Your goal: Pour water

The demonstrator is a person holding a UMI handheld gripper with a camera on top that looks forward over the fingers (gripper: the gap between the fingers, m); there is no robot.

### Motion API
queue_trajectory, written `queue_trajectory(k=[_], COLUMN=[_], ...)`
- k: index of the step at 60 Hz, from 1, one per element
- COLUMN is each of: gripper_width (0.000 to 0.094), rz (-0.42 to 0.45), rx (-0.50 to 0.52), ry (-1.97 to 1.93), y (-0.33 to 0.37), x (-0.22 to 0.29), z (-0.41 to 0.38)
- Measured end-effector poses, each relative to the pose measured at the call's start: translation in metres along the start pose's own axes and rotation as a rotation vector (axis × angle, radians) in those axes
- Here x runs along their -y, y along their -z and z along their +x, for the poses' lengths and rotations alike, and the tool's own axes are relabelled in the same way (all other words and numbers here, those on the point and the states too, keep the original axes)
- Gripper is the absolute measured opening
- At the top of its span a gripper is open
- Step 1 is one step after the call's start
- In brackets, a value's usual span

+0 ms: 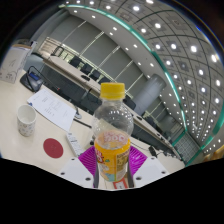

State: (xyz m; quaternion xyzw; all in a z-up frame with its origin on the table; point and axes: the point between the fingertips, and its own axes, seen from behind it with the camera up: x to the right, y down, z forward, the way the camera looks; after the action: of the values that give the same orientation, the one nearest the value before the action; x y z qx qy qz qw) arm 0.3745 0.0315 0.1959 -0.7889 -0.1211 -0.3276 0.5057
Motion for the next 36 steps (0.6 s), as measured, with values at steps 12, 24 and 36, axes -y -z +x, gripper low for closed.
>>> queue_trajectory(k=[12, 24, 36], gripper_width=[0.0393, 0.0393, 0.0394], rz=[0.083, 0.188, 0.236], rx=[-0.16, -0.266, -0.323], ry=[0.5, 1.039, 1.397], y=[-0.012, -0.021, -0.038], x=[0.095, 0.139, 0.142], z=[-0.029, -0.089, -0.128])
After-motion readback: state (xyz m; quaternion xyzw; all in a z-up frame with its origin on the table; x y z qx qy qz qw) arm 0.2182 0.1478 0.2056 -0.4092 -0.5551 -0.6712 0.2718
